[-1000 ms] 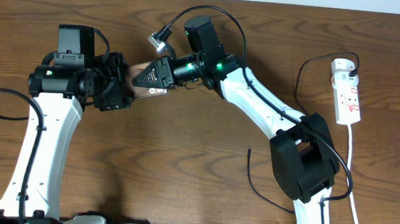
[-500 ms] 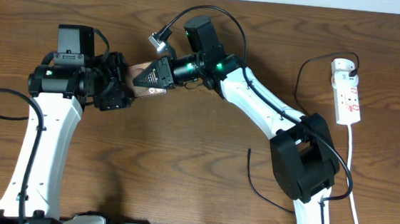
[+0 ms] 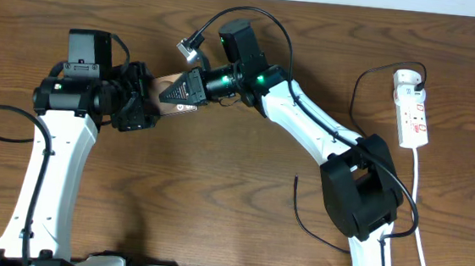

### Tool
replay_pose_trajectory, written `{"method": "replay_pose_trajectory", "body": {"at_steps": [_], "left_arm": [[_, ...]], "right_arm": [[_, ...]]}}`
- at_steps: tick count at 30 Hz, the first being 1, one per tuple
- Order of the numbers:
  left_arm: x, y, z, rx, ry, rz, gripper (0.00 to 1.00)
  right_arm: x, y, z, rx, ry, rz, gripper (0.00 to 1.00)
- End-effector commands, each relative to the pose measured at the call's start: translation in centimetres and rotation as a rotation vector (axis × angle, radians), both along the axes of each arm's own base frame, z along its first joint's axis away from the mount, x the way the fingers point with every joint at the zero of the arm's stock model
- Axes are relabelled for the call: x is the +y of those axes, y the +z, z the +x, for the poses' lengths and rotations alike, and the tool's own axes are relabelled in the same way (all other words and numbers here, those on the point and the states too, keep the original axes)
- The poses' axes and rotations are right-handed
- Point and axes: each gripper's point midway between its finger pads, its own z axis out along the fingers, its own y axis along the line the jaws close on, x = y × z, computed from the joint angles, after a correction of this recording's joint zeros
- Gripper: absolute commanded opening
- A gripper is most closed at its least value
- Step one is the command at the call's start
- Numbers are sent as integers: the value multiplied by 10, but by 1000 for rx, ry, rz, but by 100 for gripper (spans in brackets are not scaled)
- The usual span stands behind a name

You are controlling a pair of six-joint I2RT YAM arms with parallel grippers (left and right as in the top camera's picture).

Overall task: Plug charger to phone and switch on socket
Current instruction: 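Grasp the phone's side edge with the right gripper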

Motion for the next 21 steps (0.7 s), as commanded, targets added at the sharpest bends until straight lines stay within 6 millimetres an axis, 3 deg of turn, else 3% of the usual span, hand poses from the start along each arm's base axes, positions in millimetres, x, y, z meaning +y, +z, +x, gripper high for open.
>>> {"method": "replay_pose_trajectory", "body": {"at_steps": [1,13,16,18,21], "left_arm": [[-17,8,1,-22,-56,-67,7],[-17,8,1,-22,-56,-66,9],[-17,8,1,-24,-60,-64,38],[-17,8,1,-29,-71,-57,67],[-17,8,1,-29,-71,-57,86]], "right_arm": [[10,11,-24,28,83,33,1],[10,11,-23,26,77,30,1],[10,11,-23,26,77,30,1],[10,11,-23,26,76,30,1],[10,11,-23,26,77,30,1]]}}
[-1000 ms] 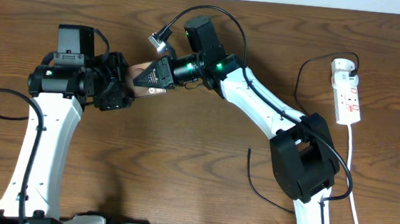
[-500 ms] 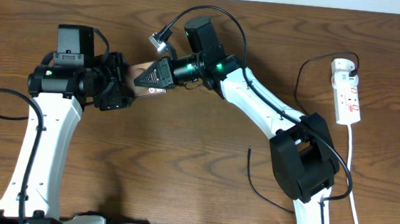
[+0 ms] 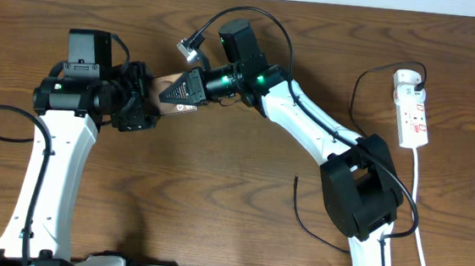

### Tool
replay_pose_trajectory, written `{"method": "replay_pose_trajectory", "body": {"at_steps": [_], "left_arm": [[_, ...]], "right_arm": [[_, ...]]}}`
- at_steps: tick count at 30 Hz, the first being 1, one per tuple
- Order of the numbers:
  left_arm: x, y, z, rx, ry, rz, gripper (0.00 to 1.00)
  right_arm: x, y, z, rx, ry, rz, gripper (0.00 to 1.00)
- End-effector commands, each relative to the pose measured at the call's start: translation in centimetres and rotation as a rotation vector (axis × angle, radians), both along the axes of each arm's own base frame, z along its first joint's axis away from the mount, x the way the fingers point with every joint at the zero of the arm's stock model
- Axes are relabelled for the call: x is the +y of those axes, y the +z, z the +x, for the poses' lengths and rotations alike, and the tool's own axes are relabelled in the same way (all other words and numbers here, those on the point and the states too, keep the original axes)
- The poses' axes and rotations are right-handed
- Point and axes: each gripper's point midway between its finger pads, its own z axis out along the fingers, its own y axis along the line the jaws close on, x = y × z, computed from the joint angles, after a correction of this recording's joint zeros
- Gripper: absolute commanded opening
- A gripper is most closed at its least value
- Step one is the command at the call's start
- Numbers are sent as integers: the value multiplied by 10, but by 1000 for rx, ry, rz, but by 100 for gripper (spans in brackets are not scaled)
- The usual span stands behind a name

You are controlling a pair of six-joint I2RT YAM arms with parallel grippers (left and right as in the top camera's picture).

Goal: Plug charger to phone and switch on socket

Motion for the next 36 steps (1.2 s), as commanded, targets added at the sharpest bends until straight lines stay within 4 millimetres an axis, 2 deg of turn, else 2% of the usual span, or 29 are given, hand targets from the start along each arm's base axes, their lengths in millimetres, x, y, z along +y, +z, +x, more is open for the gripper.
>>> {"method": "replay_pose_trajectory", "body": {"at_steps": [1,23,36], "left_arm": [[-16,7,1,-23,-62,-53,88],[-16,7,1,-48,-123,-18,89],[-16,13,-1,-70,-133,-12,89]], "right_arm": [[10,11,-23,22,80,33,1],[7,10,-16,17,57,27,1],[-19,9,17,14,-22,25,1]]}}
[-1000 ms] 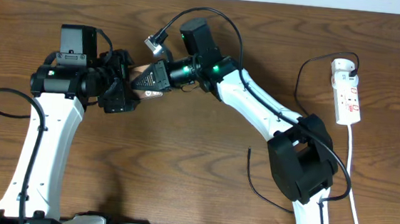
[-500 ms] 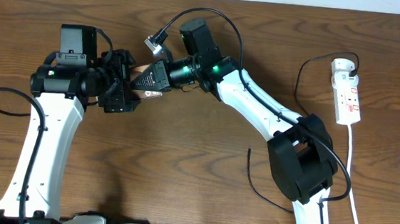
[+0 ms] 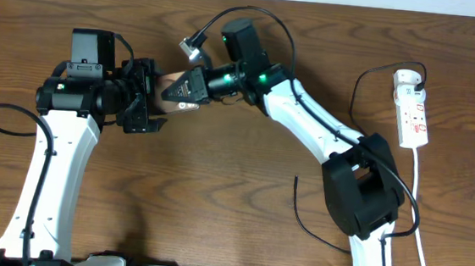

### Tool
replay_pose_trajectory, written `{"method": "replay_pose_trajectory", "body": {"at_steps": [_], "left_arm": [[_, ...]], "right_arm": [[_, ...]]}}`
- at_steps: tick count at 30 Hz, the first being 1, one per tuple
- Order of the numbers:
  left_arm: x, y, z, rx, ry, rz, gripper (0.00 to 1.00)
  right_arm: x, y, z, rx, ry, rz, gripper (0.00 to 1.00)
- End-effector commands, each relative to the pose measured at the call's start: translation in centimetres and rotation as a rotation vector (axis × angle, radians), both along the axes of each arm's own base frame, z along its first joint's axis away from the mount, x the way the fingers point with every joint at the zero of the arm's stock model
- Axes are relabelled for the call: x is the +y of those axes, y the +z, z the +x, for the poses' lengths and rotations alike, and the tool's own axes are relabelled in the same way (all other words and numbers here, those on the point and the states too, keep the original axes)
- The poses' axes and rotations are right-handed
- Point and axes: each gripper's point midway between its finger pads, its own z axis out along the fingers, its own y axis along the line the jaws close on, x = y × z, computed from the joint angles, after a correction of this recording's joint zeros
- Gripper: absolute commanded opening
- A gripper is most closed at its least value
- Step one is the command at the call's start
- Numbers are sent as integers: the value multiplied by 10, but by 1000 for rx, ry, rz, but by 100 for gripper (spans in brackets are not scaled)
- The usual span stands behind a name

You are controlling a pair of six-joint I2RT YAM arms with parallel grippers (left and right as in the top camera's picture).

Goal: Plug charger to phone and switch on socket

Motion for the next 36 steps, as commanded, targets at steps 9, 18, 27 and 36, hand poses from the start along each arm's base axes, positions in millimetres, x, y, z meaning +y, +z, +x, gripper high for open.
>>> {"method": "replay_pose_trajectory", "body": {"at_steps": [9,18,27,36], "left_arm": [[-7,20,-5,-61,-43,-25,89],[-19,50,15,-326,-267,44,89],[-15,64,33,-533,-437,234,89],[-6,58,39,-556,-467,332,89]], "right_arm": [[-41,7,43,-7,-96,17,1],[-74,6,72,122,-205,-5,1],[-91,6,94,369,-348,-36,1],[-93,3,121,507,-512,-34,1]]}}
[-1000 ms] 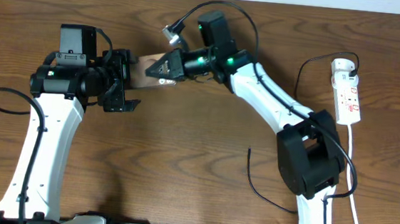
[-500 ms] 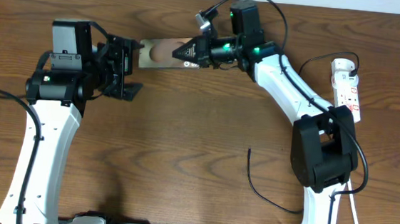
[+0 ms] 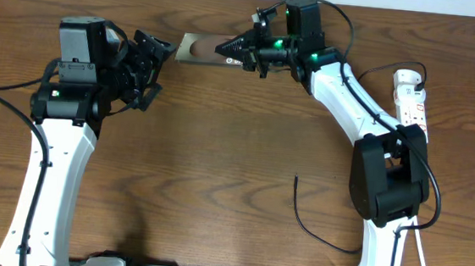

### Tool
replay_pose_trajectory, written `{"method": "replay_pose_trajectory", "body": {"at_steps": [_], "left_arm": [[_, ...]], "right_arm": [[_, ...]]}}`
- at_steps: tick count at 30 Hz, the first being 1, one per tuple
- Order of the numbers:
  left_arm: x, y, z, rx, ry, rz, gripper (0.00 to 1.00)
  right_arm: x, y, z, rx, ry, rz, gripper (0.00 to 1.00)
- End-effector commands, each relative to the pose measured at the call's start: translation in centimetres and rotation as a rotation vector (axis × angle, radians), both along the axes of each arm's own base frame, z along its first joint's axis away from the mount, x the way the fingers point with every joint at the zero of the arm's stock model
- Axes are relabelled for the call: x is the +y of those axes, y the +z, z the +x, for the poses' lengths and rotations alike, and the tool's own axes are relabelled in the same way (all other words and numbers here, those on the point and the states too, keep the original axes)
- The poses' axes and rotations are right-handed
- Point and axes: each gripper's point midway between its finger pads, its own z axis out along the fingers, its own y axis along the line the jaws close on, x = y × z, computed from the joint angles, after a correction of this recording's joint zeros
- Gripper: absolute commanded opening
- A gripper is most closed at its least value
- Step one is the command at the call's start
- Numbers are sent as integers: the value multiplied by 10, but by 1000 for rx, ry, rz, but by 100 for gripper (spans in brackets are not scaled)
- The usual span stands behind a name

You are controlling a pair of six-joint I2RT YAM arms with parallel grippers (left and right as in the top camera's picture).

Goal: Plug charger to phone and switch on socket

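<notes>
The phone, a tan slab, lies lengthwise near the table's far edge. My right gripper reaches in from the right and is shut on the phone's right end. My left gripper stands open just left of the phone, a small gap away from its left end. The white socket strip lies at the far right. The black charger cable loops from the strip. Its loose end lies on the wood at centre right, far from both grippers. Whether the phone rests on the table or is lifted cannot be told.
The strip's white lead runs down the right side past the right arm's base. More black cable curves on the table near the front. Another black cable hangs by the left arm.
The phone has gone from the table's middle left to the far edge, farther right, with my right gripper still on it. My left gripper has let go, opened and risen toward the far side.
At the two oldest moments both grippers met at the phone in the middle left, unmoving. Then both had shifted slightly toward the far side with it. Now only the right gripper has the phone, near the far edge, and the left is open beside it.
</notes>
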Motion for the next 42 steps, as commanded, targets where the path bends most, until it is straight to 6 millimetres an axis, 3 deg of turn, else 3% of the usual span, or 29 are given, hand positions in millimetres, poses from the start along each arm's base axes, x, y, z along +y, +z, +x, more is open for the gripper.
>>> {"method": "replay_pose_trajectory", "body": {"at_steps": [1,9,17,30,42], "left_arm": [[3,1,3,-56,-17,57,90],[2,-8,17,-128,-4,25,89],[3,-9,26,-182,10,21,90],[4,-13,42,-203,31,0,90],[11,-2,64,-252,131,-69,89]], "right_arm": [[-1,2,10,89,-53,35,1],[21,-1,10,128,10,144,1],[43,16,2,82,53,211,1],[59,55,-1,19,38,330,1],[66,63,-1,93,2,367,1]]}}
